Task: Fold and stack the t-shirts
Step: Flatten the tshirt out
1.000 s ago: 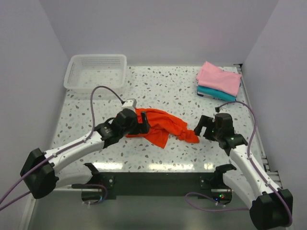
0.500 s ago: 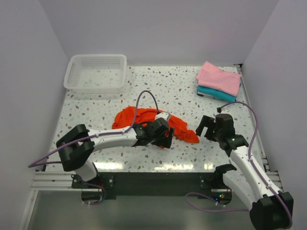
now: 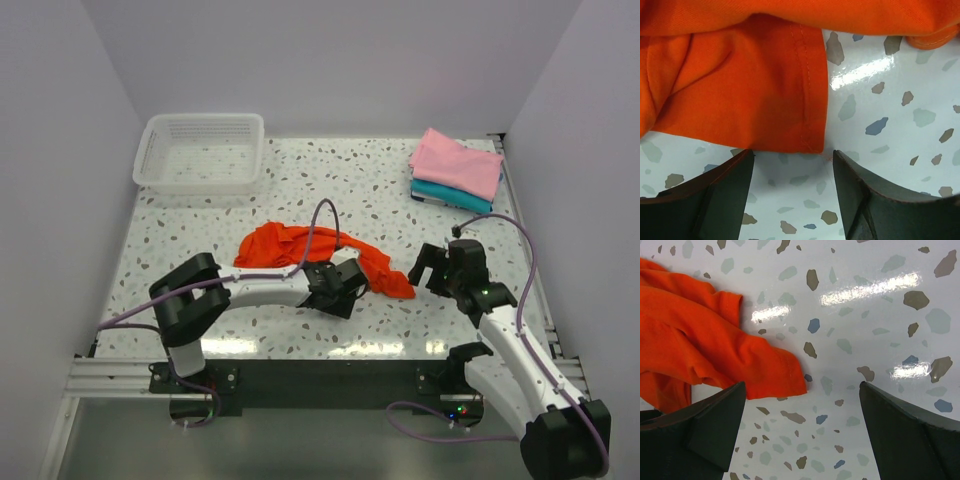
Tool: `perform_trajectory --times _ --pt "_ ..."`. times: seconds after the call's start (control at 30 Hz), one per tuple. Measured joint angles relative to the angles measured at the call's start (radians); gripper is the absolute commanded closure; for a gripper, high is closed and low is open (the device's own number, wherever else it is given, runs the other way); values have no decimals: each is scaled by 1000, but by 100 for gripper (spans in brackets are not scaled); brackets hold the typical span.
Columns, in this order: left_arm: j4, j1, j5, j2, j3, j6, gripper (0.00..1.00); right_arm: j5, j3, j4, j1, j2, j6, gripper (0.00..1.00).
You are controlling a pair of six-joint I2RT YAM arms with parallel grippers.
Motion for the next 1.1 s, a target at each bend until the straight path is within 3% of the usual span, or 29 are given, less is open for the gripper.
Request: perform_trajectory --times 0.17,0.47,0.57,0.73,0.83,1.1 --pt "-29 0 -33 15 16 -27 40 0 -3 1 0 0 0 1" --pt "-106 0 -92 69 89 -74 41 0 -7 2 0 0 3 1" --pt "-117 0 -96 82 107 -82 49 0 -7 2 0 -1 3 1" --pt "-135 -1 -105 111 145 -104 74 0 -8 4 0 -1 3 1" --pt "-145 -2 -121 121 157 -118 98 -1 -11 6 0 -1 3 1" --pt "-204 -2 -211 122 157 -172 100 -13 -12 15 0 -2 -6 1"
